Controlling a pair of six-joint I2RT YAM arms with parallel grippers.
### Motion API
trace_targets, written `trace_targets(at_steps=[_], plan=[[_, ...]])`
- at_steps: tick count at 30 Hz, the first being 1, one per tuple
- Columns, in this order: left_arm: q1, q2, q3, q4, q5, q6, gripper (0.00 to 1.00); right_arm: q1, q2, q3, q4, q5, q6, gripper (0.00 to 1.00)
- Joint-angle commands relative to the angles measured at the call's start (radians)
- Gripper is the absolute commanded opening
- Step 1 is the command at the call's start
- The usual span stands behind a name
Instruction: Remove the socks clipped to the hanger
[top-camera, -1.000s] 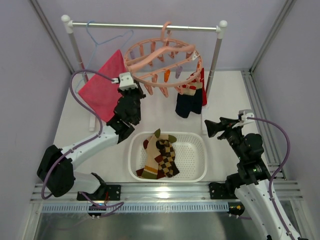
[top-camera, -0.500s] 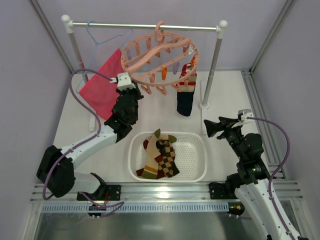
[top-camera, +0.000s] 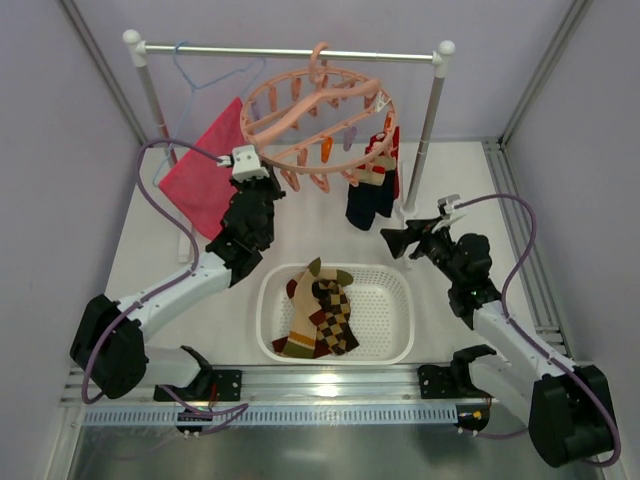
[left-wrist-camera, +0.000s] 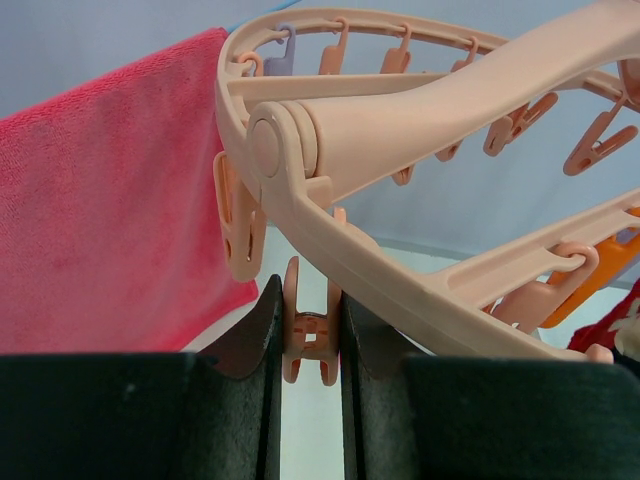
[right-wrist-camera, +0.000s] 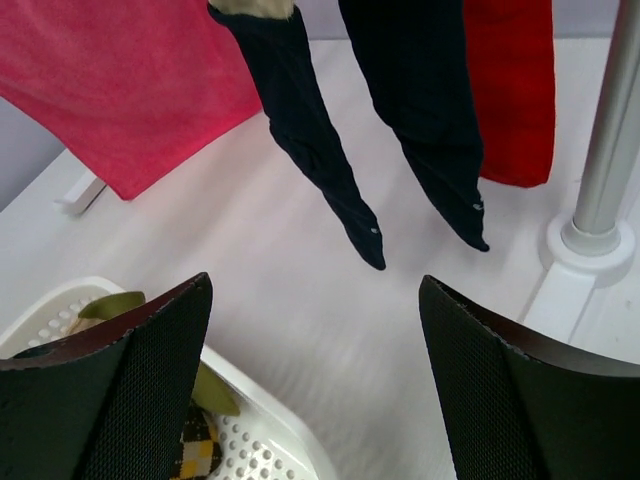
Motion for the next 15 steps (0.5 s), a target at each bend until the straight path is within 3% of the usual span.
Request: trace_targets(at_steps=[1,15], plan=[[0.01,-0.029,-0.001,0.003,-0.005,-0.001,0.04,0.004,0.1,0.109,0.245,-0.083,-0.032,0.84],[0.013,-0.04,0.004,-0.022,0.019,-0.001,0.03,0.002,0.514,0.301,0.53,-0.234,0.011,0.84]])
